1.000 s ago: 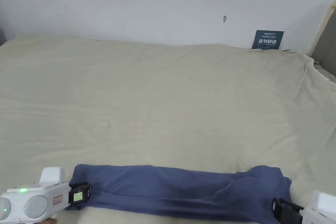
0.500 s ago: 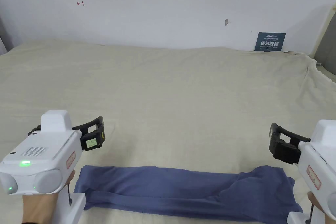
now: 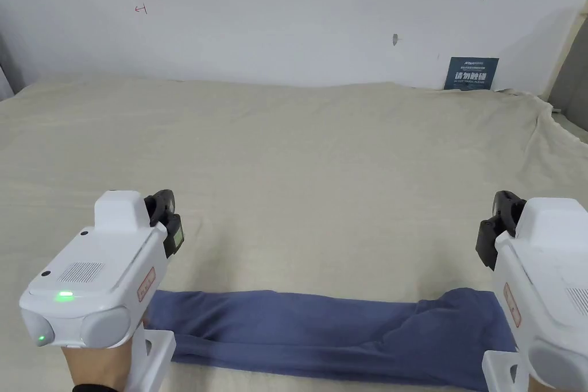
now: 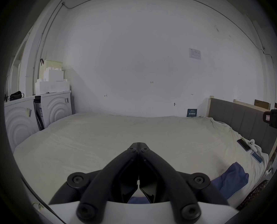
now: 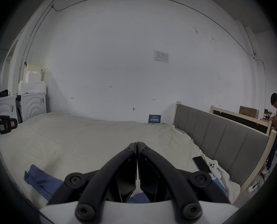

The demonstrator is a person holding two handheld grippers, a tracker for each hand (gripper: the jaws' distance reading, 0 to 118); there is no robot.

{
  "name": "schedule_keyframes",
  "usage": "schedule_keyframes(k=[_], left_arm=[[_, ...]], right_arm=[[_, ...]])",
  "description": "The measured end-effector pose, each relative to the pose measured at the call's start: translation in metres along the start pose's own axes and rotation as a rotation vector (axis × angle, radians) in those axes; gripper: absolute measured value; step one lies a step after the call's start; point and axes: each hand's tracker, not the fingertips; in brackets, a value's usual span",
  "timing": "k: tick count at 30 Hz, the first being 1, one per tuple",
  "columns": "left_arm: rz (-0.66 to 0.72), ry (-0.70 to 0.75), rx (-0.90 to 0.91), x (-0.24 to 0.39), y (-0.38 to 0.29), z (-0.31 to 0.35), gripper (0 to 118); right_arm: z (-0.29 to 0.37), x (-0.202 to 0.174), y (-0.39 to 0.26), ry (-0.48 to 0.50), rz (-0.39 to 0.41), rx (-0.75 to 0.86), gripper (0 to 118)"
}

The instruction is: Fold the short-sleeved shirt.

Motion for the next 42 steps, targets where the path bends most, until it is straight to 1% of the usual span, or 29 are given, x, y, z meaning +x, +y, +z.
schedule_keyframes(k=[6,11,13,15,16,19,23,25,26,29,30,32,33,34,35,42], left_arm=[[0.017,-0.01,-0.05,-0.009,0.002,-0.005,0],[0.186,-0.119,-0.241,-0.045,-0.004,-0.024,0],[0.264,-0.161,-0.324,-0.064,-0.01,-0.032,0],[0.375,-0.209,-0.346,-0.085,-0.02,-0.036,0],[0.406,-0.221,-0.402,-0.095,-0.025,-0.04,0],[0.428,-0.207,-0.488,-0.114,-0.041,-0.045,0],[0.468,-0.225,-0.632,-0.139,-0.066,-0.057,0],[0.481,-0.221,-0.688,-0.147,-0.079,-0.063,5],[0.476,-0.217,-0.717,-0.15,-0.084,-0.067,11],[0.454,-0.201,-0.767,-0.156,-0.099,-0.077,55],[0.452,-0.196,-0.787,-0.157,-0.104,-0.081,66],[0.459,-0.203,-0.819,-0.164,-0.113,-0.091,76],[0.457,-0.205,-0.829,-0.165,-0.117,-0.095,82],[0.461,-0.216,-0.842,-0.166,-0.121,-0.099,86],[0.46,-0.216,-0.853,-0.166,-0.123,-0.101,87],[0.48,-0.242,-0.91,-0.159,-0.14,-0.121,87]], right_arm=[[0.006,-0.007,0.005,0.018,-0.011,-0.009,0],[0.005,-0.003,0.002,0.031,-0.012,-0.027,0],[0.001,0.004,-0.003,0.034,-0.015,-0.036,0],[-0.001,0.006,-0.005,0.035,-0.017,-0.047,0],[-0.003,0.007,-0.007,0.035,-0.017,-0.053,0],[-0.007,0.011,-0.011,0.033,-0.009,-0.069,0],[-0.012,0.013,-0.015,0.031,-0.002,-0.085,0],[-0.014,0.012,-0.017,0.028,0.002,-0.095,0],[-0.016,0.012,-0.018,0.028,0.004,-0.099,0],[-0.02,0.011,-0.021,0.026,0.01,-0.117,0],[-0.021,0.011,-0.022,0.026,0.012,-0.123,0],[-0.024,0.011,-0.026,0.024,0.013,-0.136,0],[-0.024,0.007,-0.026,0.024,0.015,-0.144,0],[-0.025,0.005,-0.028,0.022,0.017,-0.151,0],[-0.027,0.005,-0.029,0.023,0.02,-0.16,0],[-0.033,-0.003,-0.036,0.024,0.025,-0.195,0]])
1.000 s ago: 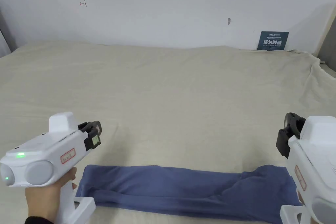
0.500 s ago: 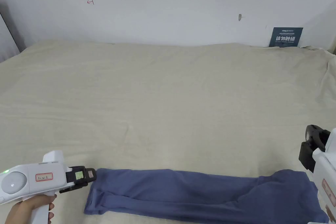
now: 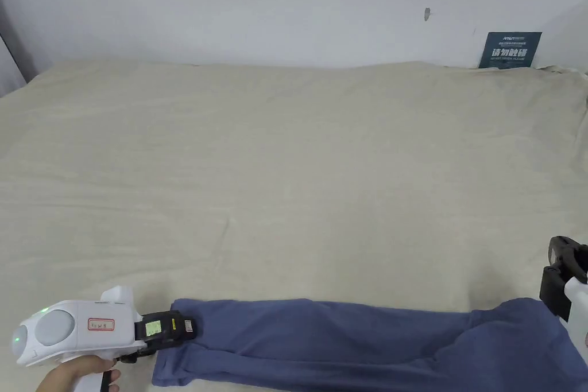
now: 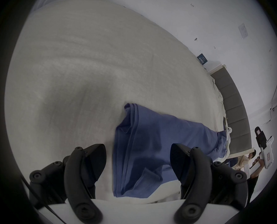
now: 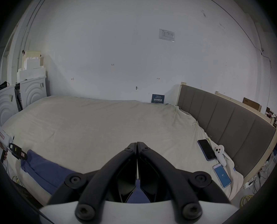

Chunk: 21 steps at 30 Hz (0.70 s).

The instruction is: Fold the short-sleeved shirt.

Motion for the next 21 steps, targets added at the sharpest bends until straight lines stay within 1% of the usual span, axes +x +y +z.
schedule_keyframes(k=[4,5,8,10,11,12,13,14,15,17,20,21], left_arm=[[-0.075,0.013,-0.006,0.011,-0.002,-0.008,86],[-0.088,0.014,-0.008,-0.004,0.004,-0.016,83],[-0.139,0.061,-0.005,-0.002,0.003,-0.018,64],[-0.167,0.074,0.0,-0.003,0.001,-0.016,45],[-0.173,0.087,0.002,-0.004,0.001,-0.016,33],[-0.178,0.097,0.007,-0.005,0.001,-0.016,20],[-0.174,0.087,0.004,-0.007,0.001,-0.013,11],[-0.157,0.045,-0.009,-0.008,0.002,-0.012,7],[-0.154,0.038,-0.008,-0.007,0.001,-0.012,6],[-0.211,0.079,0.016,0.006,-0.003,-0.01,5],[-0.204,0.054,0.031,0.013,0.0,0.004,4],[-0.198,0.066,0.046,0.018,0.0,0.011,3]], right_arm=[[-0.002,0.001,0.002,-0.006,0.004,-0.007,0],[-0.002,0.002,0.003,-0.007,0.002,-0.007,0],[-0.001,0.003,0.005,-0.01,-0.003,-0.004,0],[-0.001,0.004,0.005,-0.014,-0.007,-0.002,0],[-0.001,0.005,0.006,-0.014,-0.013,-0.002,0],[-0.001,0.005,0.006,-0.013,-0.02,-0.001,0],[0.0,0.005,0.005,-0.013,-0.025,0.0,0],[0.0,0.005,0.005,-0.012,-0.027,0.0,0],[0.0,0.005,0.006,-0.012,-0.028,0.0,0],[0.001,0.005,0.006,-0.009,-0.034,-0.001,0],[0.001,0.006,0.006,-0.005,-0.042,-0.001,0],[0.002,0.007,0.007,-0.004,-0.045,0.001,0]])
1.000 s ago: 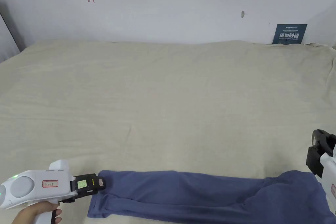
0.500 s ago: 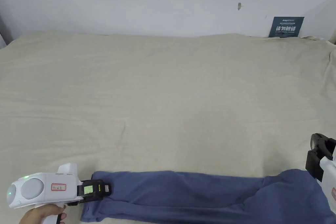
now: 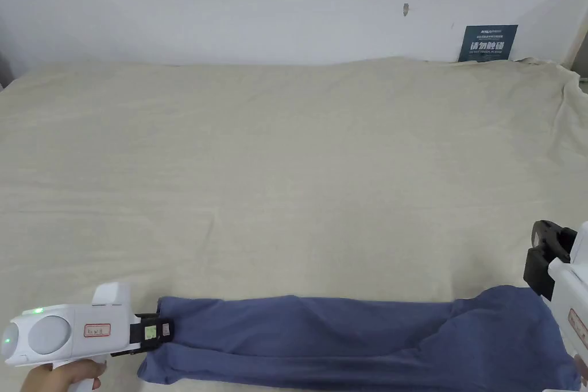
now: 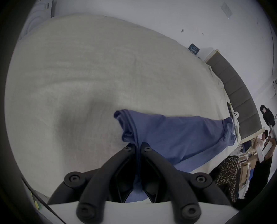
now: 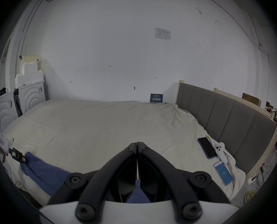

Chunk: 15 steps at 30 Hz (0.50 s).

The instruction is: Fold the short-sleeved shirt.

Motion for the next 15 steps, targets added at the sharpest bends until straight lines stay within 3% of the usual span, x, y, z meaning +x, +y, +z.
schedule_keyframes(k=[6,15], left_arm=[[0.059,0.018,0.033,-0.013,0.013,0.037,2],[0.089,0.181,0.056,-0.03,0.011,0.085,2]], right_arm=[[0.002,0.004,0.006,0.008,-0.011,0.02,0],[0.007,0.012,0.007,0.016,-0.024,0.037,0]])
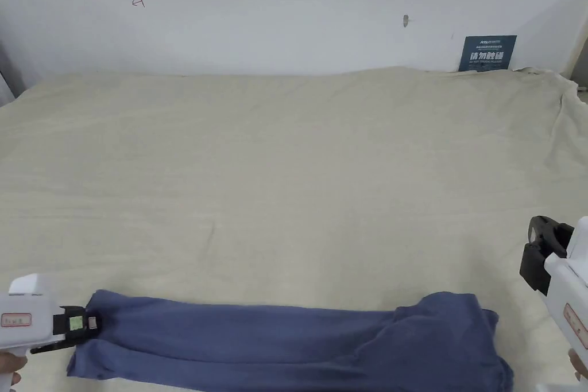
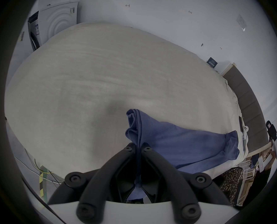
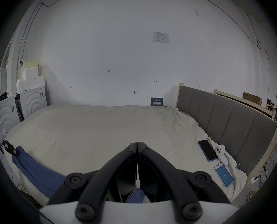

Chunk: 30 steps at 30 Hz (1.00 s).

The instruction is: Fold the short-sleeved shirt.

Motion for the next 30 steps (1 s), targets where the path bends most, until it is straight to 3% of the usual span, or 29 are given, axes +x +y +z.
schedule_keyframes(k=[12,21,30], left_arm=[[-0.14,-0.141,-0.024,0.153,0.004,0.018,2],[-0.242,-0.23,-0.138,0.249,-0.015,-0.058,2],[-0.253,-0.127,-0.26,0.296,-0.057,-0.138,3]], right_arm=[[0.009,0.006,0.0,0.022,-0.007,0.012,0],[0.021,0.015,-0.001,0.014,-0.024,0.022,0],[0.022,0.025,-0.007,0.008,-0.02,0.012,0]])
